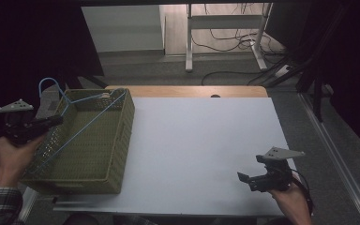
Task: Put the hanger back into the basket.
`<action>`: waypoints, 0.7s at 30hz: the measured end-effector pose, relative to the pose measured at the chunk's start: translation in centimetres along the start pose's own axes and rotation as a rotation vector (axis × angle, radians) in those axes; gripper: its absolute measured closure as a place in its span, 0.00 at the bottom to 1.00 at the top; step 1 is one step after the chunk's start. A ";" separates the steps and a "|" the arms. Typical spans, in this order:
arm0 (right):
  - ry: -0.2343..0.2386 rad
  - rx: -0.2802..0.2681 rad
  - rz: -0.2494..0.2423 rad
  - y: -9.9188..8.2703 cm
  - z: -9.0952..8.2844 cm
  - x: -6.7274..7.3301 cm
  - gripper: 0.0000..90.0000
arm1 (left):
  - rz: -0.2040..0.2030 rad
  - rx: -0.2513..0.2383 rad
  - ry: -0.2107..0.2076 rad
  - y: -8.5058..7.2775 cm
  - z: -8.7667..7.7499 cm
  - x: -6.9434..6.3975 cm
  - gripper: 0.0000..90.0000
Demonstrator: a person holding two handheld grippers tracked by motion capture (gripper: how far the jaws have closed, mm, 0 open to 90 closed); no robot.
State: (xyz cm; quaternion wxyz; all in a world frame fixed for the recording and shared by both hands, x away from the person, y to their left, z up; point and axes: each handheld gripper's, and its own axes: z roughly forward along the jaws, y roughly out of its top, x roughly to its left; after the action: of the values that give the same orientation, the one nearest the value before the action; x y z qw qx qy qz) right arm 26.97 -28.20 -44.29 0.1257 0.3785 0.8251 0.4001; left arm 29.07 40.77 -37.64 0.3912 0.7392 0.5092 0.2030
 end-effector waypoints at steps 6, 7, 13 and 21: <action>0.003 0.013 -0.004 -0.1 0.2 0.0 0.02 | -0.024 0.003 0.000 -1.3 1.9 0.8 0.98; 0.004 0.016 -0.005 -0.1 0.3 0.0 0.02 | -0.026 0.005 -0.003 -1.5 2.3 0.9 0.98; 0.005 0.030 -0.010 -0.3 0.6 0.1 0.02 | -0.037 0.039 -0.006 -2.5 4.9 0.9 0.98; 0.006 0.035 -0.011 -0.5 0.7 0.0 0.02 | -0.033 0.160 0.018 -3.3 7.6 0.5 0.97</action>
State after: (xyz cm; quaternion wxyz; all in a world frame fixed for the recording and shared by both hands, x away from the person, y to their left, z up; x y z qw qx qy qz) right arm 27.09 -27.99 -45.09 0.1187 0.3751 0.8344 0.3859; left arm 32.62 39.00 -44.94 0.3293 0.7579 0.5393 0.1619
